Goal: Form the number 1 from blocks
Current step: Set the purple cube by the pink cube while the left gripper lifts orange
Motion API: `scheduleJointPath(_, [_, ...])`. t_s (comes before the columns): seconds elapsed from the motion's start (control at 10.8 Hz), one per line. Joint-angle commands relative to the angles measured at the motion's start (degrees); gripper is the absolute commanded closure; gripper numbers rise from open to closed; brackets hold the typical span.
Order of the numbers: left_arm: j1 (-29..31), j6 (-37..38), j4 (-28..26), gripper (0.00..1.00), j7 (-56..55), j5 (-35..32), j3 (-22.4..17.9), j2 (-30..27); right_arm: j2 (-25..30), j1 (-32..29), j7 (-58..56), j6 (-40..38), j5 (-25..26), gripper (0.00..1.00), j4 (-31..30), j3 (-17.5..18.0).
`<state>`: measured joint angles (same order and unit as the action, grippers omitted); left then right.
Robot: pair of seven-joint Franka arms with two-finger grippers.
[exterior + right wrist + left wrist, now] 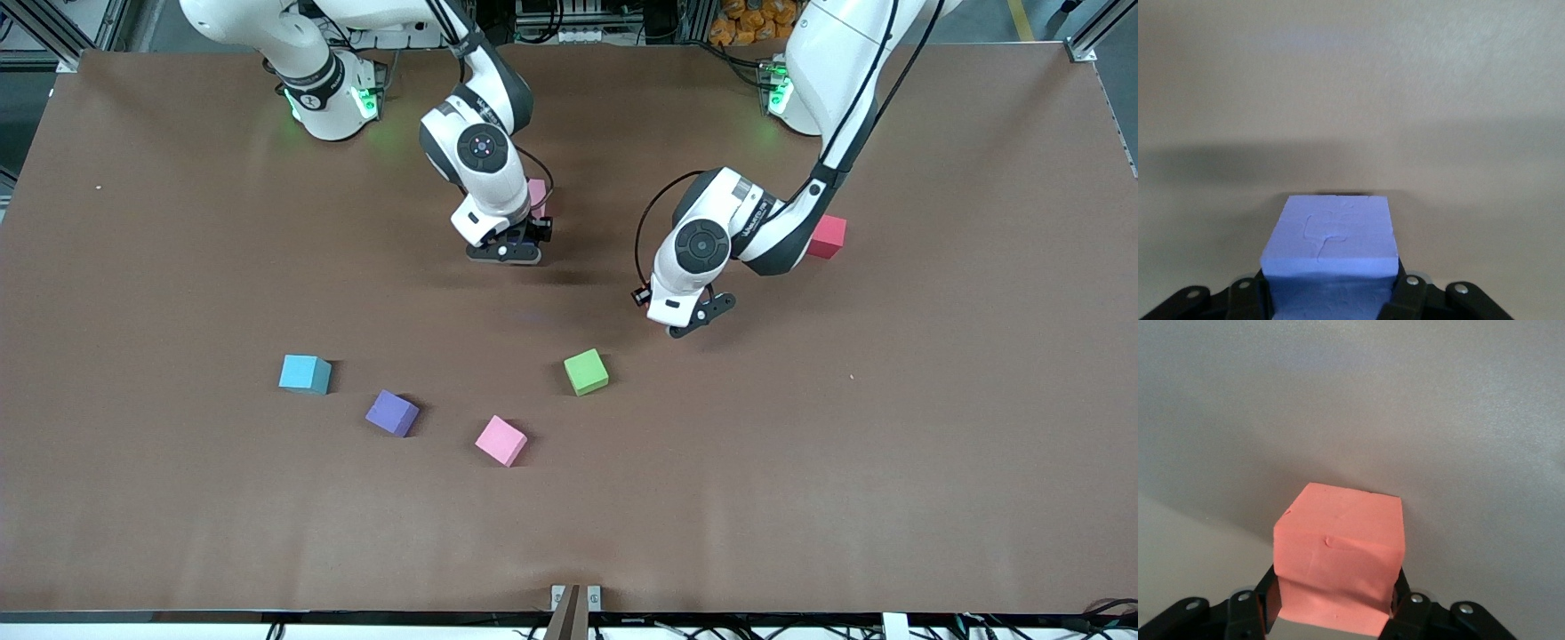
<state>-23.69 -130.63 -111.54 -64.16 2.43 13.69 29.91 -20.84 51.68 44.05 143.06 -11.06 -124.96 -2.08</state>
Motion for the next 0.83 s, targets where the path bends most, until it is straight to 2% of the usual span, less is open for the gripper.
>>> scheduleJointPath(0.0, [0.8,0.1,-0.1,1.0,-1.1,-0.7,-0.2,-1.0,2.0,2.0,2.7,0.5,0.1,0.6,-2.0,0.0])
scheduleJointPath(0.28, [2.8,2.6,4.5,1.0,-1.1,-0.7,-0.1,-3.3,1.9,3.5,3.3,0.8,0.1,0.6,-2.9,0.2])
scheduleJointPath(0.46, [0.2,3.0,7.6,1.0,-4.5,-0.7,0.4,-3.1,1.9,3.7,4.2,1.6,0.2,0.6,-3.4,1.0])
scheduleJointPath(0.55, [-2.9,3.0,8.8,1.0,-6.2,-0.8,0.0,-2.7,2.0,3.9,4.6,1.7,0.2,0.6,-3.5,1.2])
scheduleJointPath(0.74, [-5.0,3.0,10.6,1.0,-9.3,-4.0,-0.1,-1.8,2.0,3.9,4.9,1.7,0.2,0.6,-3.5,1.3])
